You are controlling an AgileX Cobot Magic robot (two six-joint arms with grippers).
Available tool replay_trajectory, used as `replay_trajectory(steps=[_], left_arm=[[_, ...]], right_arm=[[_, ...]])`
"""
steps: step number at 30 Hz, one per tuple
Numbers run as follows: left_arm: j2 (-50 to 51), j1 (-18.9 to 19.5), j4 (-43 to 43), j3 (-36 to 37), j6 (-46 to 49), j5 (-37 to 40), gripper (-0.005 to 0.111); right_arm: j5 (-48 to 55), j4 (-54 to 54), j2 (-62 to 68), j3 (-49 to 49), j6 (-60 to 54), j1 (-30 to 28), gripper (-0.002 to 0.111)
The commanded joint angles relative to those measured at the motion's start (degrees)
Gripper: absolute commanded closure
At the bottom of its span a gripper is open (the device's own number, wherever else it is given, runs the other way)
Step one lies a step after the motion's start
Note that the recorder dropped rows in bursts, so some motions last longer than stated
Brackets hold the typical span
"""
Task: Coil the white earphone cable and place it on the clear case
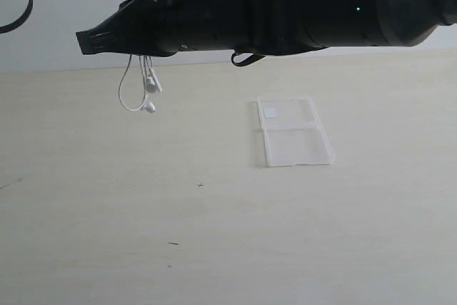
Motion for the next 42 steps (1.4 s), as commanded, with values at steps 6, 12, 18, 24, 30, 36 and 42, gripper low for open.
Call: replay_trajectory(steps=[6,12,18,24,30,36,42], left_arm=[[-0.03,5.83,-2.71,-0.29,1.53,2.54,0.107],[-0.03,8.42,-3.92,-0.29,1.41,3.15,0.107],[0.09,8.53,-3.92,-0.29,1.52,6.52,0.107],[0.09,8.53,-3.92,-0.29,1.52,7.52,0.107],[0.09,8.53,-3.92,0.50,1.21,7.74,0.107],[0.09,8.53,-3.92,2.74,-0.28,7.44,0.107],[0.09,5.44,-3.92,4.52,-2.76,7.31,0.107]], right_arm=[[0.28,-0.17,0.11,-0.06,1.69,0.05,0.108],[0.52,-0.17,0.11,1.81,1.69,0.05,0.108],[5.06,-1.03,-0.36,2.40,3.25,0.05,0.108],[6.06,-11.62,-2.47,2.40,11.69,0.05,0.108],[8.49,-31.96,-4.64,2.40,26.67,0.05,0.108],[13.09,-49.80,-8.24,2.40,39.56,0.05,0.108],[13.90,-61.71,-12.43,2.40,51.25,0.05,0.108]])
